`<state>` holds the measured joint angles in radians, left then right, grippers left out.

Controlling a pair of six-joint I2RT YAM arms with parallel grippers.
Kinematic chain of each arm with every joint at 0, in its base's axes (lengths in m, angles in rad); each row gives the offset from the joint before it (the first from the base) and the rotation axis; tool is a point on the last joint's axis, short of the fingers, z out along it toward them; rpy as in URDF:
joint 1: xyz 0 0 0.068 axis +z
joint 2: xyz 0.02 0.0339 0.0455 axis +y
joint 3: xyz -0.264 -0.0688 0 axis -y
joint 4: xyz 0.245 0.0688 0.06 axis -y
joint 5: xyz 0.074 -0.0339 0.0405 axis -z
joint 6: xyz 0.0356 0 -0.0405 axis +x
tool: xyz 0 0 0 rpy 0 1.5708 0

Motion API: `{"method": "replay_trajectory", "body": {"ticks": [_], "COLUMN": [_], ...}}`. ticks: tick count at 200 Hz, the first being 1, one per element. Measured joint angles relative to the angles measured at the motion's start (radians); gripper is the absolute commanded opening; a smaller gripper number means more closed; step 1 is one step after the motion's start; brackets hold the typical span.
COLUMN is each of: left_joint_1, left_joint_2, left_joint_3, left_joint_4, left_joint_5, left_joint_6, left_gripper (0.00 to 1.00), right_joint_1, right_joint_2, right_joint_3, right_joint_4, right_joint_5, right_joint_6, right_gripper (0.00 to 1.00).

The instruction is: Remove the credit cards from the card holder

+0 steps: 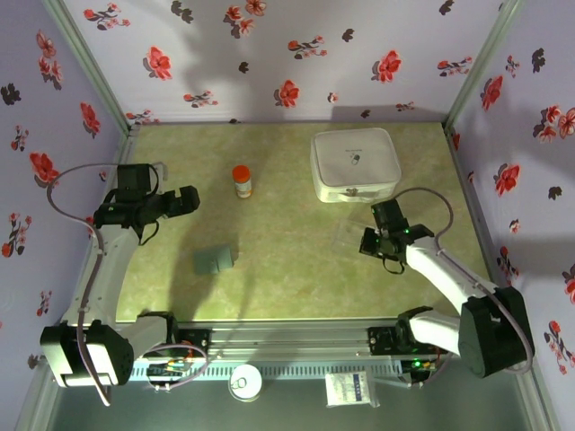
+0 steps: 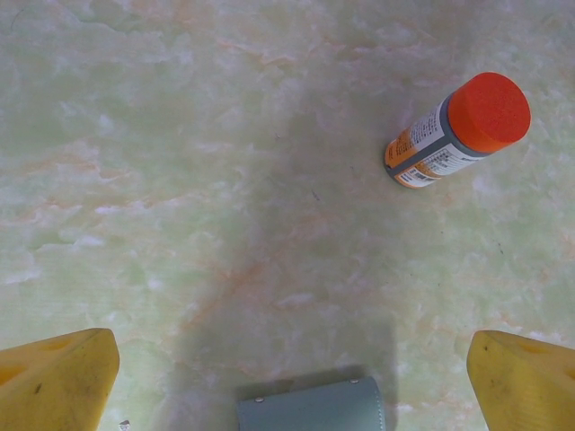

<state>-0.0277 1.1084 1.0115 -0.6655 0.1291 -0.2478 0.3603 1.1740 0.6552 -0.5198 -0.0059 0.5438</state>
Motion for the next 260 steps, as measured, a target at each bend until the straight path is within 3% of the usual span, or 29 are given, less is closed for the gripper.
{"method": "replay_trajectory", "body": {"ticks": [36,87,163,202,260], "left_joint_1": [0.000,0.000,0.000,0.000,0.000], "left_joint_2": [0.000,0.000,0.018,0.018,0.026], "left_joint_3": [0.000,-0.006,-0.013,-0.013,-0.013], "left_joint_4": [0.000,0.008,0.010,0.010,0.010], "left_joint_5": [0.004,0.008,0.026,0.029,0.030], "left_joint_6": [0.000,0.000,0.001,0.002,0.012], "left_gripper": [1.00,1.00,1.00,1.00,1.00], "right_joint_1": [0.126,0.291,0.330,0.327,0.318], "right_joint_2": [0.129,0.473,0.891,0.972,0.958], "right_joint_3": [0.169,0.543,0.989,1.088,1.052], "right_joint_4": [-0.024,-0.073,-0.192,-0.250,-0.257], "right_joint_5": [0.043,0.096,0.123,0.135,0.135], "right_joint_6": [0.008,-0.002,-0.020,-0.028,-0.027], "right_gripper": [0.07,0.07,0.10,0.14,0.13]}}
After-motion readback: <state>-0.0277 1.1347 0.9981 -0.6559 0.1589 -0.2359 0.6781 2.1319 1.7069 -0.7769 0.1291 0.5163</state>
